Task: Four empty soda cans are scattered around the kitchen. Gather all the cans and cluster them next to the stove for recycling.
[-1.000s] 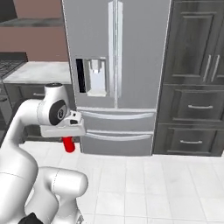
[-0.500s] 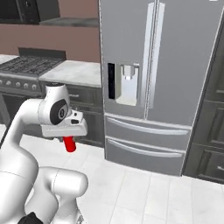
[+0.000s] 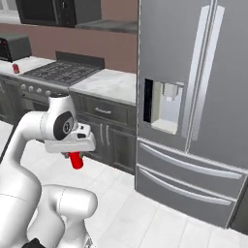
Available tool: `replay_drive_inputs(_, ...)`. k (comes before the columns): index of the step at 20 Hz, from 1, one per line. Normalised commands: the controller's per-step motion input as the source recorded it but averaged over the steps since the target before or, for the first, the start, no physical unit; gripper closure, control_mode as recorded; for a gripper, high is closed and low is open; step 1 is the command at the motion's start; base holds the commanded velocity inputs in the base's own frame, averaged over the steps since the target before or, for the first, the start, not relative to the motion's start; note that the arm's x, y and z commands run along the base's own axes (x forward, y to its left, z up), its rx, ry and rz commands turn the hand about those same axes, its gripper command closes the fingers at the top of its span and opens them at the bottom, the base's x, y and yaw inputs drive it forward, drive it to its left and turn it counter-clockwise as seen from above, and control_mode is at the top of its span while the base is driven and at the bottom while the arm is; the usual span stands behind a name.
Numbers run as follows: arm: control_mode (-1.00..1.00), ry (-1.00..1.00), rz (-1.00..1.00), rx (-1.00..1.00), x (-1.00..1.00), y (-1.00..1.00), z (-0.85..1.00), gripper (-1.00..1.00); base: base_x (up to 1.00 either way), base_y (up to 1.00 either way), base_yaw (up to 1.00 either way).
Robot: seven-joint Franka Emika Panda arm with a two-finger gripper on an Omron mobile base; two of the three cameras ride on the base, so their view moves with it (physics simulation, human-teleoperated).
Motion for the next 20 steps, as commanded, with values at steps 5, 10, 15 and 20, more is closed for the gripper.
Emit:
replay_drive_inputs(5,1.0,0.0,0.0,0.0,0.0,0.0,0.0,1.0,0.85,0.02,0.29)
replay_drive_inputs(10,1.0,0.0,0.0,0.0,0.0,0.0,0.0,1.0,0.63,0.15,0.31)
replay_drive_inputs(15,1.0,0.0,0.0,0.0,0.0,0.0,0.0,1.0,0.31,0.41,0.33)
replay_drive_inputs(20,1.0,0.0,0.0,0.0,0.0,0.0,0.0,1.0,0.25,0.49,0.32)
